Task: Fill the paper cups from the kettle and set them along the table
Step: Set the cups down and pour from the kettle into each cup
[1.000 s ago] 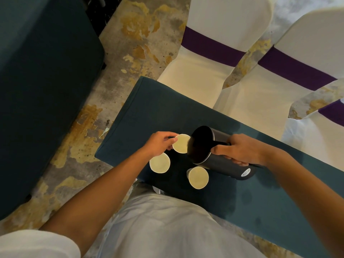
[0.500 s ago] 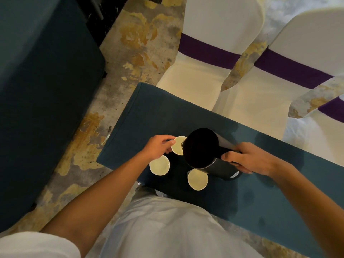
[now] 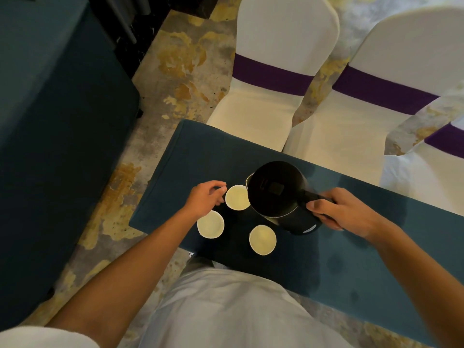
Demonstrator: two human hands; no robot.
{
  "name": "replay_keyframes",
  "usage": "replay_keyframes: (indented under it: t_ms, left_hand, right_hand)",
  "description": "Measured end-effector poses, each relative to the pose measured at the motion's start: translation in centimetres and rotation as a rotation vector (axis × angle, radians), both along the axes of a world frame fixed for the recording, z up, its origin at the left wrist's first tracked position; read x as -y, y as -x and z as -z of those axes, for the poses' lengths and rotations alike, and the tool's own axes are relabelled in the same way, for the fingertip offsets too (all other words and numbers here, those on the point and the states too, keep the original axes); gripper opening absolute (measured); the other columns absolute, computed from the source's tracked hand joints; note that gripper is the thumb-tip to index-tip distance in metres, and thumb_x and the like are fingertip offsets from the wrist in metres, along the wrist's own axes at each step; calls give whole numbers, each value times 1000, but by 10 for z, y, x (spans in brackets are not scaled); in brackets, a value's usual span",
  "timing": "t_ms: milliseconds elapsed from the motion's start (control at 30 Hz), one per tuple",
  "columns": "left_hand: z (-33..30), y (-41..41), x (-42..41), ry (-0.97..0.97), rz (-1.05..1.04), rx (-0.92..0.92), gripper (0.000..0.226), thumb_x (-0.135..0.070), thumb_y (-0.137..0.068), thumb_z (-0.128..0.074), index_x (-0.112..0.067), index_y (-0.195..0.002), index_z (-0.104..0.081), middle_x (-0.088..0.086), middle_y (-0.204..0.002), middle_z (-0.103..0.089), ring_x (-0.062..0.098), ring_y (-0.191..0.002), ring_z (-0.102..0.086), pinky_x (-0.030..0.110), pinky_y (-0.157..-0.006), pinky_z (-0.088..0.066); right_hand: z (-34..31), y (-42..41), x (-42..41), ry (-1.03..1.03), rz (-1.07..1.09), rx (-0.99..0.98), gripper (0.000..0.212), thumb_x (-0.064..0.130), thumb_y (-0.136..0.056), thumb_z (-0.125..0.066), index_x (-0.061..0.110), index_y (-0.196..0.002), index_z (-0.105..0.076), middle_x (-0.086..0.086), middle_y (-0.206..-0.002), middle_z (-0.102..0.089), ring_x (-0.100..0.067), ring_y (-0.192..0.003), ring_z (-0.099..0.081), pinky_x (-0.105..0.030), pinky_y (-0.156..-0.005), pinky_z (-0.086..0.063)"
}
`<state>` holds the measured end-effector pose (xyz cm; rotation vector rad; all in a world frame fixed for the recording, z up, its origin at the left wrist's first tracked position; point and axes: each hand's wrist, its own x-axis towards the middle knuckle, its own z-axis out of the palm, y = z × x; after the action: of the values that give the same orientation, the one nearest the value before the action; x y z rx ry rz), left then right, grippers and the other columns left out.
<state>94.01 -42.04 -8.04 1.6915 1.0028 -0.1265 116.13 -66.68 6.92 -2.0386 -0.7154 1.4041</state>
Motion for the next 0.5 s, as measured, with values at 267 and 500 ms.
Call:
replay_keyframes:
  t_ms: [267, 500]
  left_hand:
    - [-18, 2, -2, -290, -72, -21, 21, -35, -100, -57, -21, -107, -71, -7, -80, -71, 7, -74, -67, 30, -71, -58]
    - [-37, 6, 20, -335, 20, 43, 19, -42, -97, -59, -27, -95, -71, -12, -73, -67, 8, -64, -66, 26, -60, -53]
  right_hand:
    - [-2, 0, 29, -141, 104, -8, 53, 19, -103, -55, 14, -50, -52, -9, -46, -43, -19, -39, -39, -26, -47, -36]
    - [-5, 26, 56, -158, 220, 27, 55, 14, -102, -54, 17, -48, -52, -10, -46, -44, -21, -40, -38, -34, -52, -33]
